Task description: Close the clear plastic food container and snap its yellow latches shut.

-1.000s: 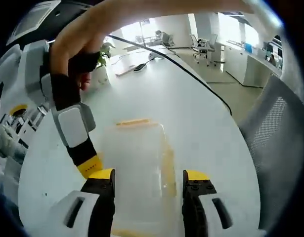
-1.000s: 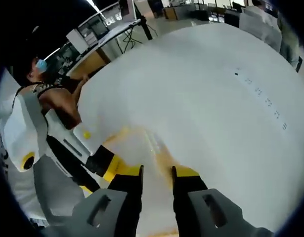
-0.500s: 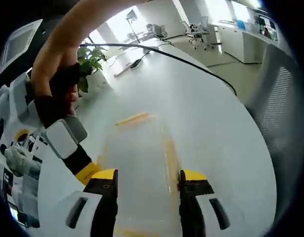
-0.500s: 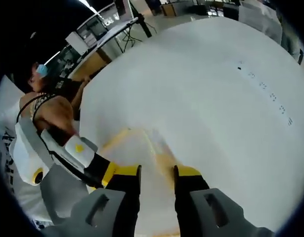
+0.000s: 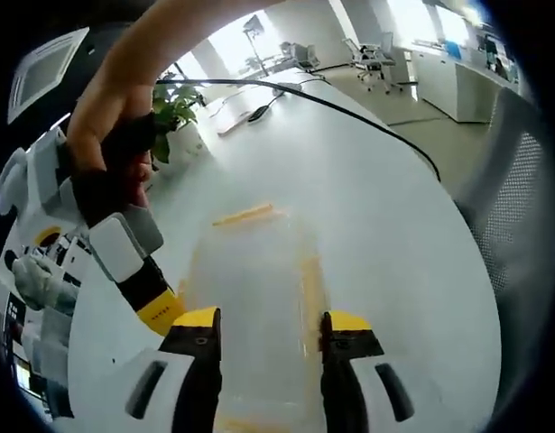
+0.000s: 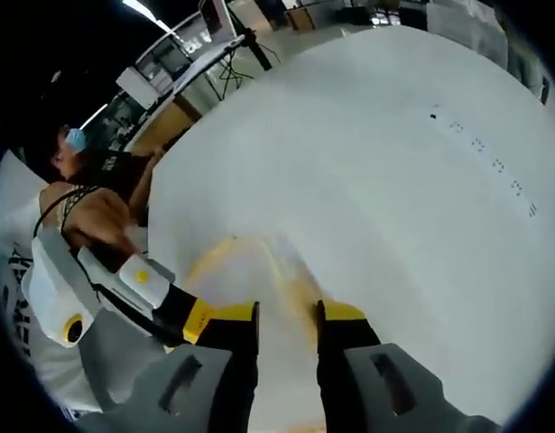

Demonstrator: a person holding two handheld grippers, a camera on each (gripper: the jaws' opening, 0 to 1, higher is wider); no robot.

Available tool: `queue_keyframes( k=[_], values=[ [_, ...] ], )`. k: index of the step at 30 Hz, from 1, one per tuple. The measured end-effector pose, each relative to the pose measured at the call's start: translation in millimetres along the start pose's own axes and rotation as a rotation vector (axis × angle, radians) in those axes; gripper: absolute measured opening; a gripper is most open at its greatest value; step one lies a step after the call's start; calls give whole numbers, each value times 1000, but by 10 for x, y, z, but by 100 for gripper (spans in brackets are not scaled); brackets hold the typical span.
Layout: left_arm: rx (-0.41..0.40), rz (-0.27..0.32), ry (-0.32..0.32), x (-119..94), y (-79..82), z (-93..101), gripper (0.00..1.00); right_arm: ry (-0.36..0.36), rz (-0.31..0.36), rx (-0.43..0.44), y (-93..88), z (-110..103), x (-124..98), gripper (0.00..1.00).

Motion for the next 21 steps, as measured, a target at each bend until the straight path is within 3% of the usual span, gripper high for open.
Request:
queue_keyframes(
  k=[12,21],
  values=[
    [-35,-19,35,11,21,3,33,17,-3,32,79,93,-16,19],
    [-101,-10,64,33,61,-13,32,25,8,23,71,42,-15,16]
  ],
)
Point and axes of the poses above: the point that each gripper's makers call its tool centre point, and the gripper's own axes: x roughly forward along the fingers, z roughly to its right, y roughly out of its top, the point moved 3 cm from there along -x, roughly backward along the fingers, and after that the axes turned 13 degrees about x, right-handed, at the moved point
